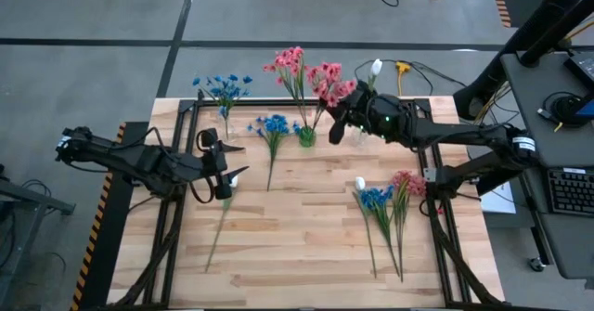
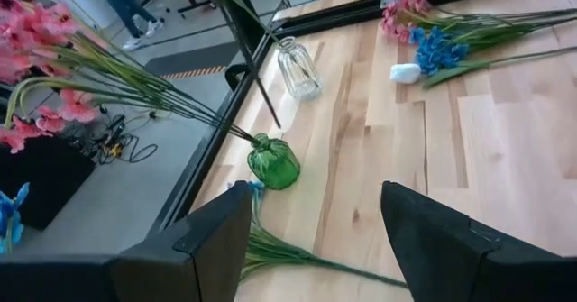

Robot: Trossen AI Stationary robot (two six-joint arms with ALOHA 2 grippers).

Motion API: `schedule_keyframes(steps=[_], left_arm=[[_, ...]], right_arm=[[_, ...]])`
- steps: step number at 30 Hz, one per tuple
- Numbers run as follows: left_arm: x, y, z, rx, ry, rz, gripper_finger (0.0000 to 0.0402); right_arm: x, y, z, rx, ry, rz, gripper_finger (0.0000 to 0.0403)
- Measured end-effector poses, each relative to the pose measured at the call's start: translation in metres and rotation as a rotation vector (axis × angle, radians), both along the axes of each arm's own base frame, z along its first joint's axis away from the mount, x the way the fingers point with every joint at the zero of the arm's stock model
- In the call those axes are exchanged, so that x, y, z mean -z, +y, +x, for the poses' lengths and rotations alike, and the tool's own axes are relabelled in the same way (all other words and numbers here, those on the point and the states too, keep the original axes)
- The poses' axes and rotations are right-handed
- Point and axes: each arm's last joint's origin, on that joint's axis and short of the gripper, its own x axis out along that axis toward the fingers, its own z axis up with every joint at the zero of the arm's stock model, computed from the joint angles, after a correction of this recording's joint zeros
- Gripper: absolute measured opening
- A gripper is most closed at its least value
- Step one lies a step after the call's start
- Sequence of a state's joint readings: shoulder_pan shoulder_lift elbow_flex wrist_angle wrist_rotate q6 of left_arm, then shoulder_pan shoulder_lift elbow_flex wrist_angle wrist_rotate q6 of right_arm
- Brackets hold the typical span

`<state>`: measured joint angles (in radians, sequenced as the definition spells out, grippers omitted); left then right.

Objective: Sort flowers into vase by color
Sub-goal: Put the left pink flowers into the green vase

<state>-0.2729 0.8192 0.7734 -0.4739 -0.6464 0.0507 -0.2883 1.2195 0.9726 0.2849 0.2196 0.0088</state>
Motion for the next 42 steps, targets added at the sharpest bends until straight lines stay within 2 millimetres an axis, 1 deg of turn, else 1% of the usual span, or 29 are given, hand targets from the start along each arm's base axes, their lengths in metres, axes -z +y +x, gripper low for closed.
schedule_keyframes(steps=[6, 13, 17, 25, 42], left_arm=[[0.001, 0.000, -0.001, -0.003, 0.012, -0.002, 0.0229], [0.001, 0.000, -0.001, -0.004, 0.013, -0.002, 0.0229], [0.001, 0.000, 0.000, -0.004, 0.012, -0.002, 0.0229], [0.001, 0.000, 0.000, -0.004, 0.012, -0.003, 0.0229], [0.001, 0.000, 0.000, -0.004, 0.012, -0.002, 0.0229]], right_arm=[[0.000, -0.012, 0.001, -0.004, -0.043, -0.004, 0.0029], [0.007, -0.019, 0.006, 0.014, -0.011, -0.023, 0.0029], [0.010, -0.021, 0.007, 0.017, 0.003, -0.036, 0.0029], [0.008, -0.021, 0.008, 0.020, 0.004, -0.069, 0.0029], [0.009, -0.021, 0.008, 0.020, 0.009, -0.070, 0.0029]])
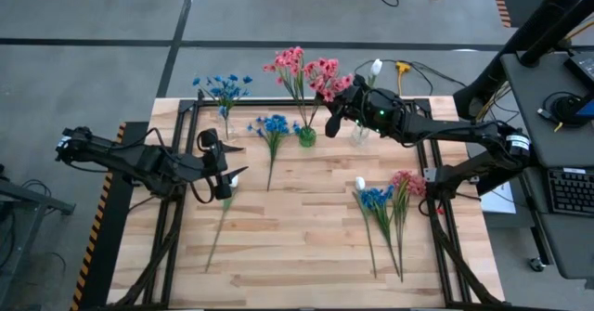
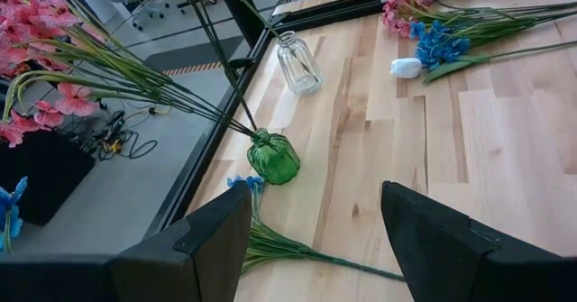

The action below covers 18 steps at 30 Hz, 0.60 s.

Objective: Sort flowers into vase by color
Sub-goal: Put the left pink flowers into the green vase

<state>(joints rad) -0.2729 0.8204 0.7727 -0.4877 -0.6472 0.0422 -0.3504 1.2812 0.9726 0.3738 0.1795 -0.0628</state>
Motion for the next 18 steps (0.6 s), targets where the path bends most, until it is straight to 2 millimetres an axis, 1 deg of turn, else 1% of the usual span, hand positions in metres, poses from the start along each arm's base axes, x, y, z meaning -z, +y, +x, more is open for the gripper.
schedule_keyframes(steps=[18], left_arm=[[-0.0001, 0.0000, 0.0000, 0.000, -0.001, 0.000, 0.0229]], right_arm=[[0.0077, 0.0002, -0.0010, 0.004, 0.011, 0.017, 0.0029]])
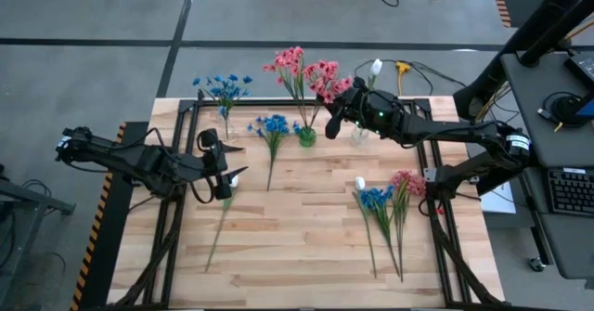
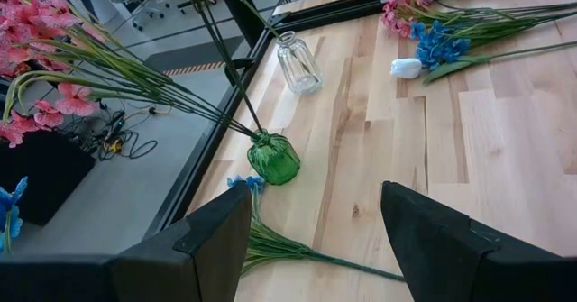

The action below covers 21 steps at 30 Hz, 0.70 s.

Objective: Sort flowers into vase by color
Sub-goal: Put the left pink flowers into the green vase

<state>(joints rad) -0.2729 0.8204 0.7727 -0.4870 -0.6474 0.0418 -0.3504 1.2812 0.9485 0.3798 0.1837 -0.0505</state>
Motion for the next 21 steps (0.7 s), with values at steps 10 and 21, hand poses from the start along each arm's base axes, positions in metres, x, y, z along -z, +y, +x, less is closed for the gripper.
schedule_keyframes(steps=[10, 21], left_arm=[[0.0000, 0.0000, 0.0000, 0.000, 0.000, 0.000, 0.0229], [-0.0012, -0.0002, 0.0008, 0.000, -0.015, -0.004, 0.0229]], right_arm=[[0.0000, 0.0000, 0.0000, 0.000, 0.001, -0.003, 0.0029], [-0.0020, 0.0001, 0.0001, 0.000, -0.024, -0.004, 0.0029]])
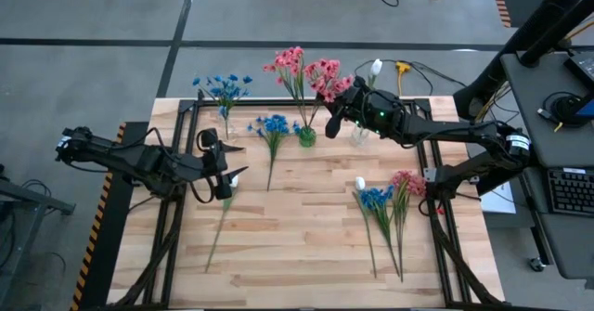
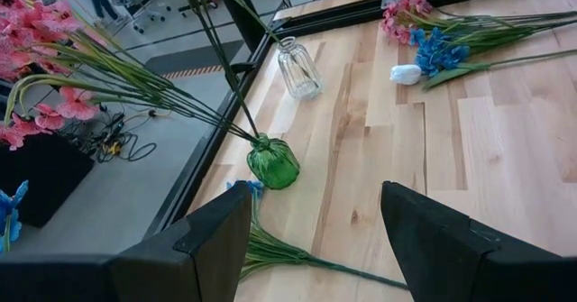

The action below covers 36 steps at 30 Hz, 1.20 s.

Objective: Sort flowers into vase by color
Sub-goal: Put the left pink flowers into the green vase

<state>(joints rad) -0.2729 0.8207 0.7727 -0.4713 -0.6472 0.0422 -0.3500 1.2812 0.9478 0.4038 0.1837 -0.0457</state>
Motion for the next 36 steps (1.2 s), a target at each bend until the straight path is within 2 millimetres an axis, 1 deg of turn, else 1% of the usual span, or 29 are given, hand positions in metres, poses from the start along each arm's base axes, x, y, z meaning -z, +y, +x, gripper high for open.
schedule_keyframes(steps=[17, 27, 36], left_arm=[[0.002, -0.001, 0.002, 0.000, 0.013, 0.004, 0.0229], [0.002, -0.001, 0.004, 0.000, 0.010, 0.004, 0.0229], [0.002, -0.001, 0.004, 0.000, 0.010, 0.004, 0.0229]], right_arm=[[0.002, 0.000, 0.000, 0.000, 0.012, -0.006, 0.0029], [0.022, -0.006, 0.016, 0.000, 0.040, 0.006, 0.0029], [0.025, -0.007, 0.018, 0.002, 0.047, 0.009, 0.0029]])
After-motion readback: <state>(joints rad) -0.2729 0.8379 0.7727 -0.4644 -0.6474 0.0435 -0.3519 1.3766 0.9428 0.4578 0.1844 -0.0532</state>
